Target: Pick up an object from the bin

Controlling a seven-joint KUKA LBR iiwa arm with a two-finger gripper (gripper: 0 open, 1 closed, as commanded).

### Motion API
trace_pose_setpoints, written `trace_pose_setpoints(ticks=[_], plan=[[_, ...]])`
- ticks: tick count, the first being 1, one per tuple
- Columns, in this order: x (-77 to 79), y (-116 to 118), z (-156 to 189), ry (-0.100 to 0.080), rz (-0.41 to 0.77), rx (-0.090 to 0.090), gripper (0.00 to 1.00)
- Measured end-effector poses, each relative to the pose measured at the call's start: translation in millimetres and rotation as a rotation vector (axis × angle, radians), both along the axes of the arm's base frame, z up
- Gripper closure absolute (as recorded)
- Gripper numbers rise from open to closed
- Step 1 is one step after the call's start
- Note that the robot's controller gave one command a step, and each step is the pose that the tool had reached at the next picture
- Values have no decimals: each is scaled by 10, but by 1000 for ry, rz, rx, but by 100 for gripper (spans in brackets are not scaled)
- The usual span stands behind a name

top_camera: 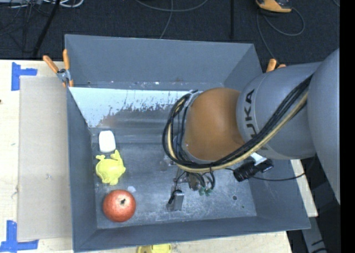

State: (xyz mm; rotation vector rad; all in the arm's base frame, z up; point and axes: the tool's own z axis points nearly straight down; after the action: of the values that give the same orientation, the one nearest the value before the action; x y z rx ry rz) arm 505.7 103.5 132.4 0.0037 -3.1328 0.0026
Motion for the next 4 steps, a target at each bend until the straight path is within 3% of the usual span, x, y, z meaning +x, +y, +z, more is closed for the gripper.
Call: trace_pose_setpoints(ticks=[1,2,3,4], plan=[[17,0,44,-7,-3,2,0],[-153,503,-213,-9,58,1,0],[-176,702,-486,-8,202,7,0],[-95,808,-591,-7,357,1,0]])
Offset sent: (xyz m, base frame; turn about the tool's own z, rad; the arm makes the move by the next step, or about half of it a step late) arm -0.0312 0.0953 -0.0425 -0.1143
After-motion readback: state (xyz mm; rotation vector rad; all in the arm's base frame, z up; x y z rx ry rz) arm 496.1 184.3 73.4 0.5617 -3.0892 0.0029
